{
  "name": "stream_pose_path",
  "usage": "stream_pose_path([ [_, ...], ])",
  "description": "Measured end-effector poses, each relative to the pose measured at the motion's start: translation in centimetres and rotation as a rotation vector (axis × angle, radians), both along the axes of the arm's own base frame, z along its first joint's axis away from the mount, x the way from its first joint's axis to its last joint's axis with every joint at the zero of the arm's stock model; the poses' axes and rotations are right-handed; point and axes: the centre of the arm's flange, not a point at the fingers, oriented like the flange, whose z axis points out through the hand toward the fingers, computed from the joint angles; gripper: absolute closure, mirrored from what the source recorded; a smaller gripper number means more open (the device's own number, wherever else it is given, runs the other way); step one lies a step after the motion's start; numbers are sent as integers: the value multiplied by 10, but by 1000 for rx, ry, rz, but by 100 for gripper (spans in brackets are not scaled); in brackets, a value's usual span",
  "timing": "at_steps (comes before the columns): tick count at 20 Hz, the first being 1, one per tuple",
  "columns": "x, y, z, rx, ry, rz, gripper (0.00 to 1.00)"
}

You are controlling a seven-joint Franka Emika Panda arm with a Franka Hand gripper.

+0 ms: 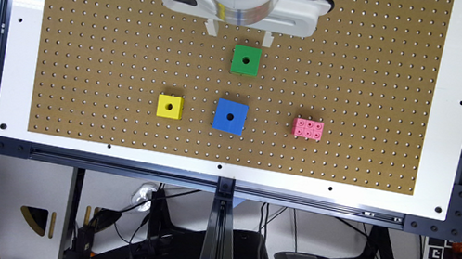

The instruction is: Pick up pink block.

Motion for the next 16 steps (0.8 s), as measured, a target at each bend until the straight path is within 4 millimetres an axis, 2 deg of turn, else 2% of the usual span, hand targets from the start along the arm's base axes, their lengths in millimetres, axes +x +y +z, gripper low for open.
stream_pose_path([
  [3,0,3,0,0,0,4,0],
  [8,8,25,6,-1,-16,20,0],
  [16,52,69,0,15,-27,28,0],
])
